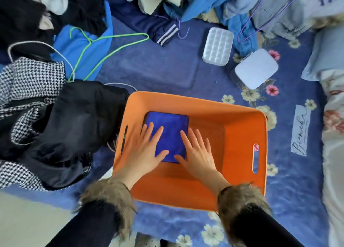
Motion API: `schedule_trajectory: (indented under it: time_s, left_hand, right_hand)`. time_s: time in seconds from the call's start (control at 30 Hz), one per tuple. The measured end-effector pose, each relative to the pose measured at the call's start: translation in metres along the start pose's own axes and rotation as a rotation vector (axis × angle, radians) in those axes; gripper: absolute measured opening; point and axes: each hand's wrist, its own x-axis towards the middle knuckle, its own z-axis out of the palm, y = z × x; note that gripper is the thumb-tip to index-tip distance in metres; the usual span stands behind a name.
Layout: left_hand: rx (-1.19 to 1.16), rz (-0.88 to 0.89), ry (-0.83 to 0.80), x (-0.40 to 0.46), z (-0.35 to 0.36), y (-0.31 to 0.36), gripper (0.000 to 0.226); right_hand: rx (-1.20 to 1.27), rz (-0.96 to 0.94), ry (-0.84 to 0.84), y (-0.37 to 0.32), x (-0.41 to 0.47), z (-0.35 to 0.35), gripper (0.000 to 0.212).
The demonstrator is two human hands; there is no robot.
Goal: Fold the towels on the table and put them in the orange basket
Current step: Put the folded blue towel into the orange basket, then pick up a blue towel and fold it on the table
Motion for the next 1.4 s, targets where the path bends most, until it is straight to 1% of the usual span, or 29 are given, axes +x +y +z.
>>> schedule_trajectory:
  time_s: [0.07, 0.1, 0.13, 0.27, 0.37, 0.47, 0.57, 0.63, 0.7, 0.8, 0.9, 1.03, 1.07, 1.27, 1.4]
  left_hand:
    - [-0.123, 0.010, 0.196, -0.034, -0.029, 0.006, 0.072]
    - [-0.162, 0.010, 0.265, -0.052, -0.042, 0.007, 0.070]
    - [-0.175, -0.006, 0.311, -0.070, -0.053, 0.007, 0.068]
    - [-0.116, -0.145, 0.456, -0.148, -0.091, -0.001, 0.065]
    - [-0.064, -0.273, 0.574, -0.215, -0.110, -0.012, 0.059]
    - [-0.040, -0.425, 0.692, -0.292, -0.115, -0.018, 0.063]
    - [-0.027, -0.619, 0.797, -0.371, -0.107, -0.017, 0.067]
    - [0.020, -0.749, 0.798, -0.417, -0.102, -0.018, 0.071]
    - [0.031, -0.849, 0.815, -0.459, -0.093, -0.022, 0.064]
    - [-0.068, -1.007, 0.849, -0.514, -0.071, -0.029, 0.066]
    - [-0.138, -1.143, 0.905, -0.561, -0.039, -0.037, 0.076]
    - [-0.221, -1.316, 0.956, -0.618, 0.008, -0.058, 0.060]
    - [-0.244, -1.355, 0.957, -0.633, 0.017, -0.065, 0.060]
    - [-0.282, -1.547, 0.940, -0.727, 0.052, -0.128, 0.061]
    - [-0.288, -1.587, 0.942, -0.780, 0.049, -0.171, 0.059]
  right_hand:
    - [0.075, 0.011, 0.075, -0.018, -0.021, -0.026, 0.078]
    - [0.087, -0.010, 0.098, -0.029, -0.032, -0.039, 0.078]
    - [0.082, -0.055, 0.113, -0.041, -0.041, -0.051, 0.078]
    - [0.018, -0.337, 0.150, -0.093, -0.070, -0.097, 0.073]
    - [-0.047, -0.515, 0.200, -0.134, -0.088, -0.124, 0.071]
    - [-0.088, -0.692, 0.223, -0.179, -0.114, -0.139, 0.072]
    - [-0.130, -0.875, 0.220, -0.230, -0.150, -0.138, 0.074]
    - [-0.132, -0.997, 0.210, -0.266, -0.178, -0.130, 0.074]
    - [-0.149, -1.113, 0.193, -0.301, -0.207, -0.119, 0.074]
    - [-0.211, -1.263, 0.170, -0.351, -0.244, -0.096, 0.075]
    - [-0.294, -1.384, 0.089, -0.396, -0.275, -0.066, 0.075]
    - [-0.362, -1.527, 0.020, -0.453, -0.318, -0.021, 0.075]
    - [-0.368, -1.561, 0.007, -0.468, -0.329, -0.010, 0.074]
    - [-0.417, -1.678, -0.021, -0.574, -0.381, 0.058, 0.073]
    - [-0.441, -1.715, -0.041, -0.634, -0.395, 0.081, 0.072]
